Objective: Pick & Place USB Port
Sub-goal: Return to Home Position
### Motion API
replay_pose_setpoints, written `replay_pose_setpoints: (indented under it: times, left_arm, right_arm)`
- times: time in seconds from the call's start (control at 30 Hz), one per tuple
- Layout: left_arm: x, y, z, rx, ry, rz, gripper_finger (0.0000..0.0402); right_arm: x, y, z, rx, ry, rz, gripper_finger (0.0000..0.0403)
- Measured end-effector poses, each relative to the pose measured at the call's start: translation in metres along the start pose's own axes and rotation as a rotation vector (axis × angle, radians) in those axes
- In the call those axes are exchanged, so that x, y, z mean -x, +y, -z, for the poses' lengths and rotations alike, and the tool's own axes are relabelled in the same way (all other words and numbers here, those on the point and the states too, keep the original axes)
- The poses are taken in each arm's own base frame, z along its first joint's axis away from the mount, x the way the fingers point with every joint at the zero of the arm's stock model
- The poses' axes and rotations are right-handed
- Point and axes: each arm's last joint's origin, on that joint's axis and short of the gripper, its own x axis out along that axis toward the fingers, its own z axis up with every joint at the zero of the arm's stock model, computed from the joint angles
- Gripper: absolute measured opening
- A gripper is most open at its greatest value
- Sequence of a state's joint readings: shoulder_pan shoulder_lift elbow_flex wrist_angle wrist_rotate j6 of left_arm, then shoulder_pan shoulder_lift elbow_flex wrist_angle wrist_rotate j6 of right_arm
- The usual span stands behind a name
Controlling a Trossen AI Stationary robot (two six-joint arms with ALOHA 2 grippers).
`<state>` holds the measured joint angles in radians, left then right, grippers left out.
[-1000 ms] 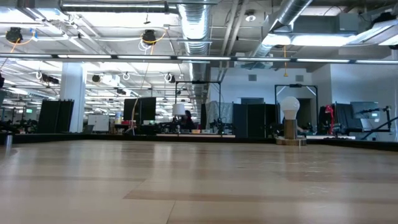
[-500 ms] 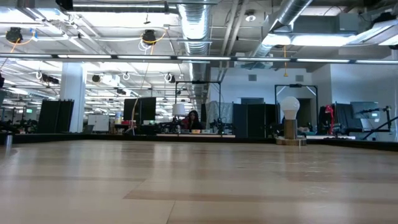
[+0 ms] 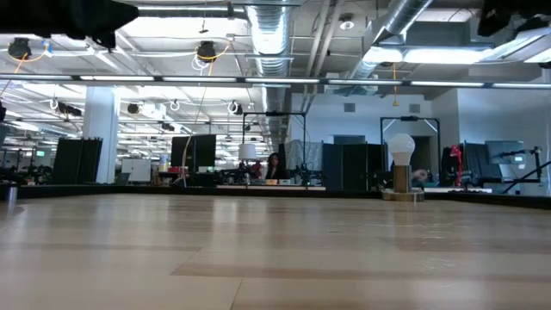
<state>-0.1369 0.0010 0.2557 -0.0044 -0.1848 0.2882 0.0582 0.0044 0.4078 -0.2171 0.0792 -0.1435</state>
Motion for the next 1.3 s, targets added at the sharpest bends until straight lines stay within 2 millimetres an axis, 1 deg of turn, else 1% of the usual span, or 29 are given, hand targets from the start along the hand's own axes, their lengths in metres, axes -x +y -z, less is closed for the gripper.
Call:
replay_pose_setpoints:
  times: [0.27, 0.4, 0.53, 0.73, 0.8, 0.93, 1.03, 1.3]
  left_arm:
    - [-0.007, -0.014, 0.042, 0.002, -0.026, -0.008, 0.0012]
    - [-0.007, -0.019, 0.058, 0.008, -0.021, -0.007, 0.0012]
    - [-0.007, -0.019, 0.057, 0.016, -0.028, 0.000, 0.0012]
    - [-0.007, -0.019, 0.058, 0.017, -0.028, 0.021, 0.0012]
    - [-0.007, -0.020, 0.058, 0.023, -0.025, 0.029, 0.0012]
    - [-0.007, -0.020, 0.059, 0.035, -0.017, 0.034, 0.0012]
    - [-0.007, -0.020, 0.060, 0.042, -0.004, 0.038, 0.0012]
    - [-0.007, -0.021, 0.063, 0.055, 0.032, 0.050, 0.0012]
  right_arm:
    - [-0.013, 0.006, 0.034, -0.029, 0.029, -0.003, 0.0008]
    - [-0.017, 0.008, 0.048, -0.039, 0.017, 0.002, 0.0008]
    - [-0.020, 0.010, 0.061, -0.053, 0.036, 0.001, 0.0008]
    - [-0.022, 0.012, 0.076, -0.084, 0.082, 0.029, 0.0008]
    - [-0.023, 0.012, 0.080, -0.086, 0.069, 0.030, 0.0008]
    - [-0.024, 0.014, 0.093, -0.083, 0.088, 0.043, 0.0008]
    - [-0.025, 0.013, 0.098, -0.096, 0.070, 0.082, 0.0008]
    - [-0.025, 0.015, 0.107, -0.143, 0.123, 0.082, 0.0008]
